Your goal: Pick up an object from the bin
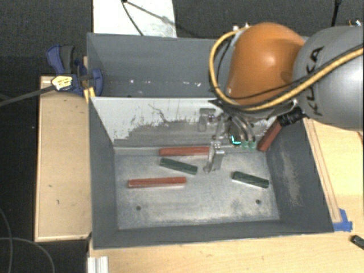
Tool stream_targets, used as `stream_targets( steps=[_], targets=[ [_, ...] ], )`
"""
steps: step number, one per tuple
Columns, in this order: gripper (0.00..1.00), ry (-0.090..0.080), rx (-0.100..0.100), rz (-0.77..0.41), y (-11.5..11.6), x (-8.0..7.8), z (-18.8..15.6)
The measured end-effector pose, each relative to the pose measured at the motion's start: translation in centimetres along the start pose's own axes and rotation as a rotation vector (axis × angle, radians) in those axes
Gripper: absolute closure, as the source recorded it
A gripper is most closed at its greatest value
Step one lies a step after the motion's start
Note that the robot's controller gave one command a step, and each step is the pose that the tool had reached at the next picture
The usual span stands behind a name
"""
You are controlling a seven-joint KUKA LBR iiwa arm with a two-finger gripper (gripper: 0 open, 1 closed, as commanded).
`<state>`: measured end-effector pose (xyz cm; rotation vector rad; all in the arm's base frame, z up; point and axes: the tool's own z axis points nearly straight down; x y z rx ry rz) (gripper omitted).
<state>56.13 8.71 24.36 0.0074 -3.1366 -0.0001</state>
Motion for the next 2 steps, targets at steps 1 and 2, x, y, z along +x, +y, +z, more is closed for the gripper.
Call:
stream_targets(
  steps=[1,2],
  targets=[
    [0.0,-0.004,0.0,-0.179,1.63,-1.07,17.66],
    [1.0,-0.008,-0.001,-0.173,1.63,-1.18,17.25]
  ],
)
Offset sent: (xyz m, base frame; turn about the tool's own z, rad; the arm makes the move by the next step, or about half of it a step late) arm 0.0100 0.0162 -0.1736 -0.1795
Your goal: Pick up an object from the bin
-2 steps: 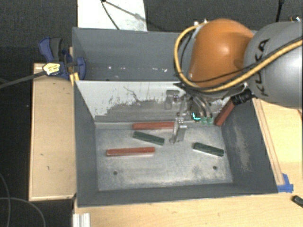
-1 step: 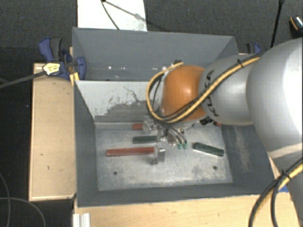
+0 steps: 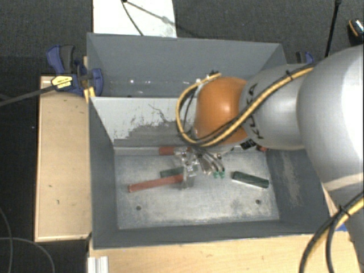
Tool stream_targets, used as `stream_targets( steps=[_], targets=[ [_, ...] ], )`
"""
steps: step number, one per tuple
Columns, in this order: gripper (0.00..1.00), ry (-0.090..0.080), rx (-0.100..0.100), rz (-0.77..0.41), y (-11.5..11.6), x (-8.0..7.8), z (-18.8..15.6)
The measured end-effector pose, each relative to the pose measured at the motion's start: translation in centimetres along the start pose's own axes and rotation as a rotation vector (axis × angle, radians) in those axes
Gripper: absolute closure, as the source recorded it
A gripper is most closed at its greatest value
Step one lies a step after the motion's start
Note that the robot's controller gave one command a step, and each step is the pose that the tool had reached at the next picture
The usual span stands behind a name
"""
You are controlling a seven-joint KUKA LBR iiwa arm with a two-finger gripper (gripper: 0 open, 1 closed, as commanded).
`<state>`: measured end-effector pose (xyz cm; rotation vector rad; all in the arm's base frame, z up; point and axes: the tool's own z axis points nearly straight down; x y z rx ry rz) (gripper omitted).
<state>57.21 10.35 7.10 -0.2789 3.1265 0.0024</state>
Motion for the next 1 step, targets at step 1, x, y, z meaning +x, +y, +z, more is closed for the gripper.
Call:
stream_targets(
  steps=[1],
  targets=[
    [1.0,-0.007,0.002,-0.37,0.46,2.48,-19.82]
  ],
)
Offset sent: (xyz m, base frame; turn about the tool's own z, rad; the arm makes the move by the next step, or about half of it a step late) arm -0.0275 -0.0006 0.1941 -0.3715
